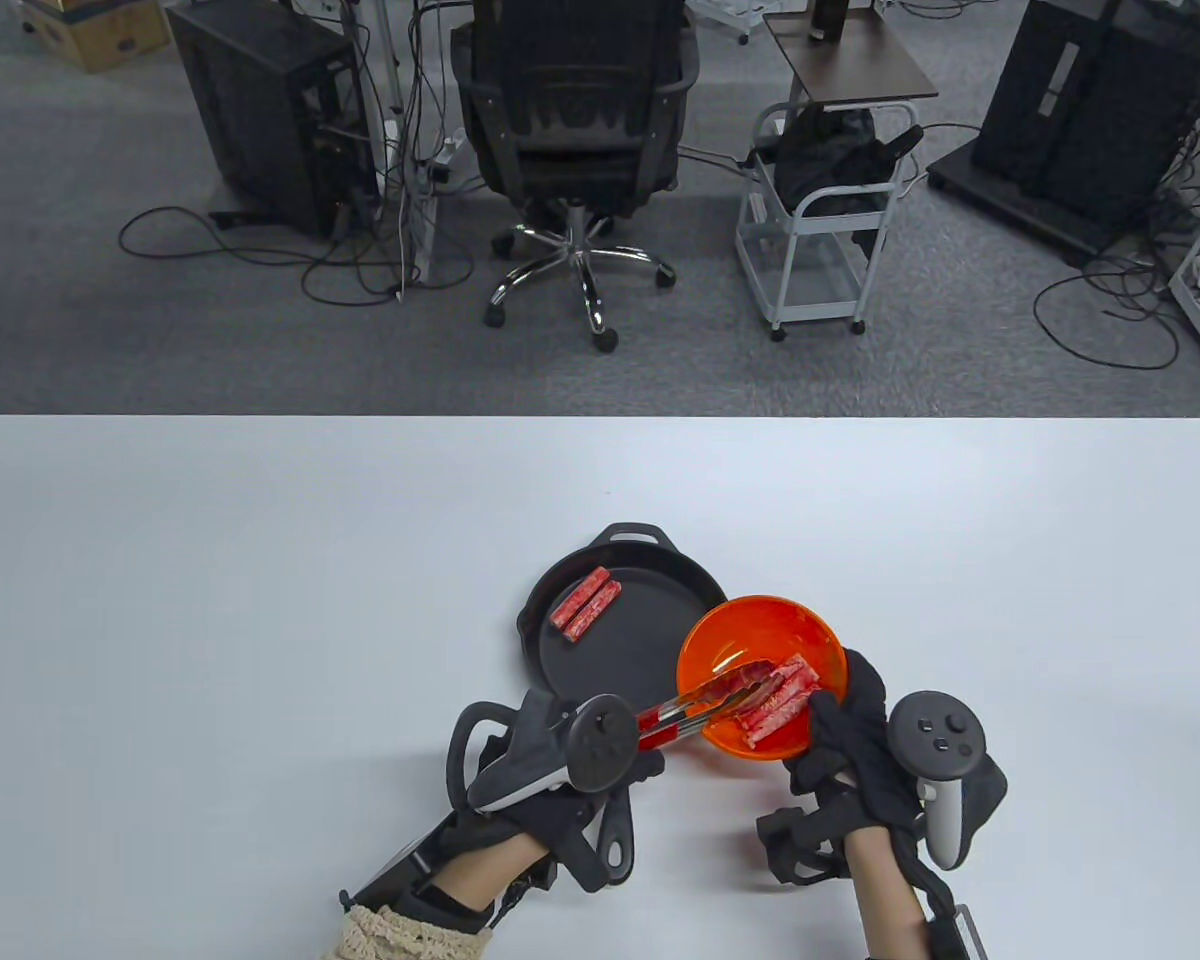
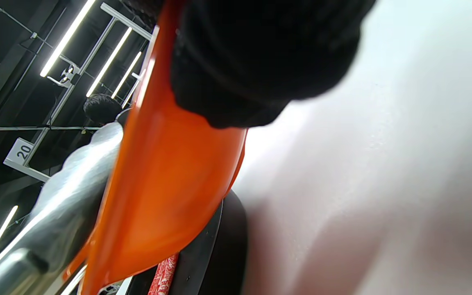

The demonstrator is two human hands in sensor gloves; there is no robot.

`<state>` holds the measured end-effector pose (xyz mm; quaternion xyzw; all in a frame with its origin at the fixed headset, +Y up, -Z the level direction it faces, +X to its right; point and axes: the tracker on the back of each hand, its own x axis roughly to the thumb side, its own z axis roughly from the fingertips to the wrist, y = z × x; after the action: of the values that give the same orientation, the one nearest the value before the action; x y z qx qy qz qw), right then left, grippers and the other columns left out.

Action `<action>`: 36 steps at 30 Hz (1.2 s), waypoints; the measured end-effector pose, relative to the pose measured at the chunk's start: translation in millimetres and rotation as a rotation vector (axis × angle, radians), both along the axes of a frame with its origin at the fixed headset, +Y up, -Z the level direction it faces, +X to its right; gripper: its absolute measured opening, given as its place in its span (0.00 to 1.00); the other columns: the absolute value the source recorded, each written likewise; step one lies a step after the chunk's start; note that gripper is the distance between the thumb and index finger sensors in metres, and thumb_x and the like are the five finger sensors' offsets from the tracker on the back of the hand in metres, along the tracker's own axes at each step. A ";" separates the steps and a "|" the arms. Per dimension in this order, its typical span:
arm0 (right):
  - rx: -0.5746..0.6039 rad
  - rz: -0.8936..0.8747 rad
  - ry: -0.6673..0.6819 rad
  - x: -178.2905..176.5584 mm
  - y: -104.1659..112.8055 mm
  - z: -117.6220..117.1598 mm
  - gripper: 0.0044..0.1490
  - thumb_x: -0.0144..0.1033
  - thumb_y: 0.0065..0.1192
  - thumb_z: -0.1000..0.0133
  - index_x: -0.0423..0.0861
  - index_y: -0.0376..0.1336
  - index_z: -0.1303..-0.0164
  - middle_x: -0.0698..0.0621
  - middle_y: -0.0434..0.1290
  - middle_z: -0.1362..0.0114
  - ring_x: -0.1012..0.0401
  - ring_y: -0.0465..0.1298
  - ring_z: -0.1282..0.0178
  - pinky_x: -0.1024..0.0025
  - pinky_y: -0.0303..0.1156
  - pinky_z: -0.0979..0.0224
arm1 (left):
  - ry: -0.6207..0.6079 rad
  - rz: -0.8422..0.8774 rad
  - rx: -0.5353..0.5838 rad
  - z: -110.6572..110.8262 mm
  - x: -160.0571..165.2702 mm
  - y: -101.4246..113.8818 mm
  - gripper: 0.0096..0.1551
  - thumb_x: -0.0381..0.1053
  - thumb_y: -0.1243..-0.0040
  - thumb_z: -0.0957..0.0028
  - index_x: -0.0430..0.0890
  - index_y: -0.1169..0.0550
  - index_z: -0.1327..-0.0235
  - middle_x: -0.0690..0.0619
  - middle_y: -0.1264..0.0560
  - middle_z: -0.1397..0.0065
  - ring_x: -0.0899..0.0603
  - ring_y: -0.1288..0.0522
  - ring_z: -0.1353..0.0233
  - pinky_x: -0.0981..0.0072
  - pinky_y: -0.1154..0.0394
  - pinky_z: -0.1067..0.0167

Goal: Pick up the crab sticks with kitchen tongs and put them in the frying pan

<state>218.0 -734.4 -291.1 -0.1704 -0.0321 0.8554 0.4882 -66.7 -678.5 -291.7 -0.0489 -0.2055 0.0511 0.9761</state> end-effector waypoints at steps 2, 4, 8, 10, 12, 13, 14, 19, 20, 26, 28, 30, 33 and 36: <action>0.001 -0.003 -0.004 0.6 0.2 0.2 0.39 0.31 0.50 0.40 0.37 0.47 0.18 0.32 0.69 0.28 0.58 0.84 0.71 0.86 0.86 0.75 | 0.008 0.000 0.014 -0.4 -1.7 1.9 0.42 0.74 0.37 0.45 0.40 0.18 0.36 0.55 0.11 0.60 0.53 0.13 0.73 0.57 0.15 0.69; 0.001 -0.005 -0.007 1.2 0.3 0.3 0.39 0.31 0.50 0.40 0.37 0.47 0.18 0.31 0.69 0.28 0.58 0.84 0.71 0.86 0.86 0.75 | 0.015 0.011 0.019 -1.1 -4.3 4.2 0.42 0.74 0.37 0.45 0.40 0.18 0.36 0.55 0.11 0.60 0.53 0.13 0.74 0.57 0.15 0.69; -0.006 -0.003 -0.010 1.8 0.1 0.1 0.39 0.31 0.50 0.40 0.37 0.47 0.18 0.31 0.69 0.28 0.58 0.84 0.71 0.86 0.86 0.75 | 0.037 0.037 0.037 -2.9 -12.3 11.7 0.42 0.74 0.37 0.45 0.40 0.18 0.36 0.55 0.11 0.60 0.53 0.13 0.73 0.58 0.15 0.69; -0.007 -0.002 -0.010 2.0 0.2 0.2 0.39 0.31 0.50 0.40 0.37 0.47 0.18 0.32 0.69 0.28 0.58 0.84 0.71 0.86 0.86 0.75 | 0.053 0.051 0.046 -4.3 -17.5 16.3 0.42 0.74 0.37 0.45 0.40 0.18 0.36 0.56 0.11 0.60 0.53 0.13 0.73 0.58 0.15 0.69; -0.009 -0.002 -0.011 2.3 0.5 0.3 0.39 0.31 0.50 0.40 0.37 0.47 0.18 0.31 0.69 0.28 0.58 0.84 0.71 0.86 0.86 0.75 | 0.074 0.068 0.056 -6.1 -24.4 21.1 0.42 0.74 0.37 0.45 0.40 0.18 0.36 0.56 0.11 0.60 0.53 0.13 0.73 0.58 0.15 0.69; -0.009 -0.003 -0.012 2.3 0.5 0.3 0.39 0.31 0.50 0.40 0.37 0.47 0.18 0.31 0.69 0.28 0.58 0.84 0.71 0.86 0.86 0.75 | 0.086 0.076 0.061 -7.3 -28.0 23.3 0.43 0.74 0.37 0.45 0.40 0.18 0.36 0.56 0.11 0.60 0.53 0.13 0.73 0.58 0.15 0.69; -0.010 -0.003 -0.013 2.5 0.4 0.3 0.39 0.31 0.50 0.40 0.37 0.47 0.18 0.31 0.69 0.28 0.58 0.84 0.71 0.86 0.86 0.75 | 0.101 0.084 0.067 -8.8 -32.7 25.8 0.42 0.74 0.37 0.45 0.40 0.18 0.36 0.56 0.11 0.60 0.53 0.13 0.73 0.58 0.15 0.69; -0.014 -0.003 -0.015 2.6 0.7 0.4 0.39 0.31 0.50 0.40 0.37 0.47 0.18 0.31 0.69 0.28 0.58 0.84 0.71 0.86 0.86 0.75 | 0.193 0.119 0.069 -20.2 -58.5 30.2 0.43 0.74 0.36 0.45 0.40 0.18 0.36 0.55 0.11 0.60 0.52 0.13 0.73 0.57 0.15 0.69; -0.015 -0.002 -0.014 2.5 0.7 0.4 0.39 0.31 0.50 0.40 0.37 0.47 0.18 0.31 0.69 0.28 0.58 0.84 0.71 0.86 0.86 0.75 | 0.219 0.126 0.062 -23.7 -64.9 29.1 0.42 0.73 0.36 0.45 0.40 0.18 0.36 0.55 0.11 0.60 0.52 0.13 0.73 0.57 0.15 0.69; -0.020 0.001 -0.008 1.6 0.3 0.1 0.39 0.31 0.50 0.40 0.37 0.47 0.18 0.31 0.69 0.28 0.58 0.84 0.71 0.86 0.86 0.75 | 0.296 0.092 0.007 -38.7 -79.9 11.0 0.42 0.73 0.36 0.46 0.40 0.18 0.36 0.55 0.11 0.60 0.52 0.13 0.73 0.57 0.15 0.69; -0.019 0.000 -0.008 1.8 0.6 0.1 0.39 0.31 0.50 0.40 0.37 0.47 0.18 0.31 0.69 0.28 0.58 0.84 0.71 0.86 0.86 0.75 | 0.314 0.067 -0.017 -43.6 -81.6 1.9 0.43 0.73 0.35 0.46 0.40 0.18 0.36 0.55 0.11 0.60 0.52 0.13 0.73 0.56 0.15 0.68; -0.016 -0.004 -0.011 2.2 1.0 0.3 0.39 0.31 0.50 0.40 0.37 0.47 0.18 0.31 0.69 0.28 0.58 0.84 0.71 0.86 0.86 0.75 | 0.332 0.039 -0.034 -47.1 -83.2 -6.0 0.43 0.73 0.35 0.47 0.40 0.18 0.36 0.55 0.11 0.60 0.52 0.13 0.73 0.56 0.15 0.68; -0.015 -0.006 -0.014 2.3 0.9 0.2 0.39 0.31 0.50 0.40 0.37 0.47 0.18 0.31 0.69 0.28 0.58 0.84 0.71 0.86 0.86 0.75 | 0.352 -0.001 -0.052 -50.8 -84.7 -15.3 0.43 0.73 0.35 0.47 0.40 0.18 0.36 0.55 0.11 0.60 0.52 0.13 0.73 0.56 0.15 0.68; -0.018 -0.004 -0.010 1.9 0.8 0.0 0.39 0.31 0.50 0.40 0.37 0.47 0.18 0.31 0.69 0.28 0.58 0.84 0.71 0.86 0.86 0.75 | 0.365 -0.044 -0.067 -53.7 -84.7 -24.0 0.43 0.73 0.35 0.47 0.40 0.18 0.36 0.55 0.11 0.60 0.52 0.13 0.73 0.56 0.16 0.68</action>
<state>219.9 -733.6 -291.1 -0.1791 -0.0267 0.8539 0.4880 -151.4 -702.5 -345.5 -0.0756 -0.0219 0.0444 0.9959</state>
